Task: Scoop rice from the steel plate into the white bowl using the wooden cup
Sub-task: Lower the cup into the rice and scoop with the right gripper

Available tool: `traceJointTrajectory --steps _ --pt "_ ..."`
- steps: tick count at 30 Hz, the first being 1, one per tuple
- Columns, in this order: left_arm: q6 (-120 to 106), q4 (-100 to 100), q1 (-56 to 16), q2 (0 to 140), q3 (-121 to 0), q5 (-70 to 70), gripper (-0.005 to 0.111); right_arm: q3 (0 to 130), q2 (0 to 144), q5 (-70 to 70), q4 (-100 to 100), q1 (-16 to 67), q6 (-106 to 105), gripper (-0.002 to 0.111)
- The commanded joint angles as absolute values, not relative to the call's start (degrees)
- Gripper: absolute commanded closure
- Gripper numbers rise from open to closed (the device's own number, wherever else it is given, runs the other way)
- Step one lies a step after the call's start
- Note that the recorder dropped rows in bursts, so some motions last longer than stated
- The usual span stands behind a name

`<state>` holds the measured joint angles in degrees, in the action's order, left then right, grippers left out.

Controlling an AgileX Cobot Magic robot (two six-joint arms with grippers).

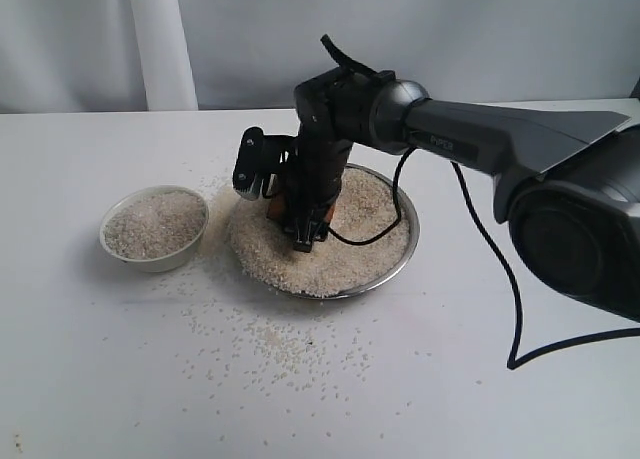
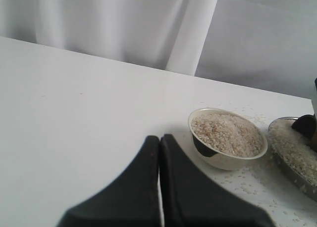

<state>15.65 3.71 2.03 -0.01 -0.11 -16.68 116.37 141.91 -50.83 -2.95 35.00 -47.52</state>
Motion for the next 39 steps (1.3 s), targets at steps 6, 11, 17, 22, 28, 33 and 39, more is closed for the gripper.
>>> traceJointTrajectory --steps 6,11,17,22,28,33,39 --pt "15.8 3.5 1.7 0.0 0.0 -16.4 0.107 109.7 144.4 -46.9 3.4 33.9 -48.6 0.108" --pt "15.8 3.5 1.7 0.0 0.0 -16.4 0.107 109.7 143.9 -45.4 12.5 31.8 -52.4 0.108" --pt "15.8 3.5 1.7 0.0 0.0 -16.4 0.107 109.7 143.5 -43.7 15.2 30.5 -54.4 0.108" --pt "15.8 3.5 1.7 0.0 0.0 -16.4 0.107 109.7 142.5 -40.8 22.7 29.0 -60.0 0.108" --pt "15.8 3.5 1.7 0.0 0.0 -16.4 0.107 109.7 140.7 -38.5 30.0 27.6 -65.1 0.108" --pt "15.8 3.5 1.7 0.0 0.0 -16.4 0.107 109.7 139.3 -38.4 31.6 26.7 -66.3 0.108" --pt "15.8 3.5 1.7 0.0 0.0 -16.4 0.107 109.7 138.2 -39.3 39.6 25.8 -71.2 0.108"
